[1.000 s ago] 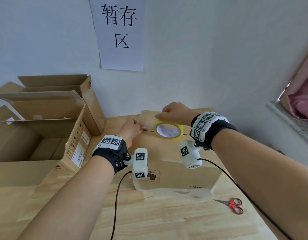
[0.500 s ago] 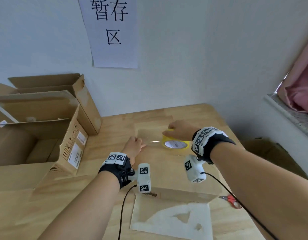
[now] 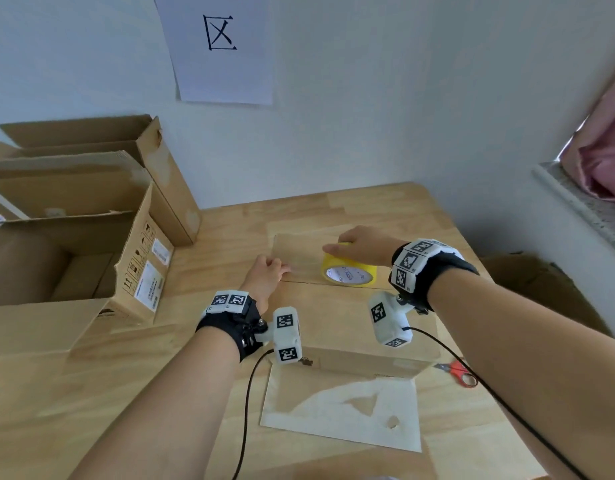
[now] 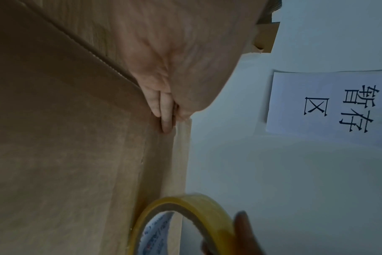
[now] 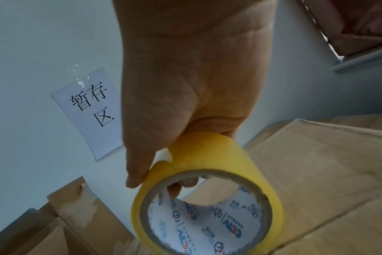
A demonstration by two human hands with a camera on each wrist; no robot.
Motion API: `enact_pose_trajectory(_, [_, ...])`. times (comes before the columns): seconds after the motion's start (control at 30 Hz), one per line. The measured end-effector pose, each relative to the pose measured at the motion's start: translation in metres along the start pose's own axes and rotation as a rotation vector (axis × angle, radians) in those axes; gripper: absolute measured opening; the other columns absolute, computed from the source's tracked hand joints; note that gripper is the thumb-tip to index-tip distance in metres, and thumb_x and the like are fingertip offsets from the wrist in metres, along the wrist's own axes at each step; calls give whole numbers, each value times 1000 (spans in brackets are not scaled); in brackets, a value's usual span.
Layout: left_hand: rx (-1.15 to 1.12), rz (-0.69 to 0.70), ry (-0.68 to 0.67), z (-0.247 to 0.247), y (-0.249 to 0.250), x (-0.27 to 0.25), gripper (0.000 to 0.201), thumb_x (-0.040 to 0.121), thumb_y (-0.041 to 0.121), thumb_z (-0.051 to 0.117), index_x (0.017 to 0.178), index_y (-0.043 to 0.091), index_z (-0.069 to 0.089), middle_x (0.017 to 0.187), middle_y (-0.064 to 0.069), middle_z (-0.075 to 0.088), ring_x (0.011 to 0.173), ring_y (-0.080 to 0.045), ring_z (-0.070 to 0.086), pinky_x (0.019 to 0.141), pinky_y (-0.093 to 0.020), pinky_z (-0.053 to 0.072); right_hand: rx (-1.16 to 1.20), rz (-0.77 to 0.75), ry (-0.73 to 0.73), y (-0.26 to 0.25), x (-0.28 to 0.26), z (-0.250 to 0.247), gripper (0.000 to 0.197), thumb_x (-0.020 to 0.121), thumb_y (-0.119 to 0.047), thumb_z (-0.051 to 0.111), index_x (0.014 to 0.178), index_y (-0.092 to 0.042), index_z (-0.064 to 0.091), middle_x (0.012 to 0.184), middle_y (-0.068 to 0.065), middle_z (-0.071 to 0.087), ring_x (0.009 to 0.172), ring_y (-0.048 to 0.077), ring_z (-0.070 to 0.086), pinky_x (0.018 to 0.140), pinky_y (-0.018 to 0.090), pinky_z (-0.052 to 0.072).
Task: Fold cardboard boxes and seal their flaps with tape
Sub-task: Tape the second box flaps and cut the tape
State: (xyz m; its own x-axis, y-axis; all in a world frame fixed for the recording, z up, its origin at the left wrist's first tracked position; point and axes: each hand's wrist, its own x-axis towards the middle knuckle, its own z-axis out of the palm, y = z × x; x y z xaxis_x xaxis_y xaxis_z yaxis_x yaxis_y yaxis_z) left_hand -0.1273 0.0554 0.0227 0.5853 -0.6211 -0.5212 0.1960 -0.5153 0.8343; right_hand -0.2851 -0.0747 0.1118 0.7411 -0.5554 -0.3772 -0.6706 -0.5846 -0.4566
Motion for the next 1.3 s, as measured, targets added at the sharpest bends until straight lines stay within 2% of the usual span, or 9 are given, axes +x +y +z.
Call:
enact_pose_trajectory(0.2, [-4,62,39,6,-1,-6,14,99,20,37,86,18,41,101,3,68,108,-16,56,97,-28,38,99,39,-40,-1,-6,5,34,97,-32,42,95,-2,59,91,6,53,86,21,45,73,28,34])
enact_pose_trajectory(0.33, [-27,88,46,7,-7,-7,15,101,21,36,86,19,40,101,5,68,112,-15,56,98,-29,35,71,22,-10,6,-11,18,38,97,-39,40,96,-6,60,85,3,51,84,20,46,68,28,33])
enact_pose_trajectory(0.5, [-70,92,43,5,-13,-3,15,100,19,39,85,18,39,100,1,68,113,-17,57,107,-33,36,95,27,-36,6,-12,22,38,93,-51,45,104,-18,61,92,-4,48,90,17,44,77,27,32])
enact_pose_trajectory(0.63, [-153,110,32,0,-6,-12,15,101,10,39,88,10,45,104,-12,63,92,-10,62,91,-21,41,78,7,-30,-1,-10,31,47,94,-51,45,115,-13,61,99,-3,49,94,16,46,79,27,33])
enact_pose_trajectory(0.93, [43,167,253,-51,-2,-6,15,100,20,45,97,8,52,89,-2,64,78,-12,63,83,-30,50,-137,18,-97,-26,2,35,57,95,-53,38,107,-4,62,98,8,58,94,23,53,75,29,36])
enact_pose_trajectory(1.03, [26,115,202,-60,-7,-6,17,100,21,44,95,8,55,90,-4,64,86,-18,63,85,-32,51,-183,61,-130,-37,10,34,54,98,-50,31,105,-4,60,96,6,53,91,22,49,76,30,36])
enact_pose_trajectory(1.17, [-130,35,120,-60,-15,-7,18,100,20,44,106,6,55,94,-6,63,85,-16,61,74,-25,52,-99,146,-185,-44,19,29,46,99,-35,32,120,-2,56,105,10,49,93,21,40,82,30,33])
enact_pose_trajectory(1.23, [-219,15,111,-62,-15,-8,16,100,19,44,105,7,53,95,-8,61,85,-16,61,74,-24,52,-107,175,-196,-49,23,29,36,98,-31,34,109,-4,57,106,10,51,92,22,41,80,30,33])
enact_pose_trajectory(1.3, [-278,4,103,-65,-15,-8,15,100,20,45,105,7,52,100,-9,62,90,-17,62,80,-26,51,-108,197,-174,-52,25,29,26,97,-26,37,84,-8,50,89,6,49,87,23,42,74,29,33])
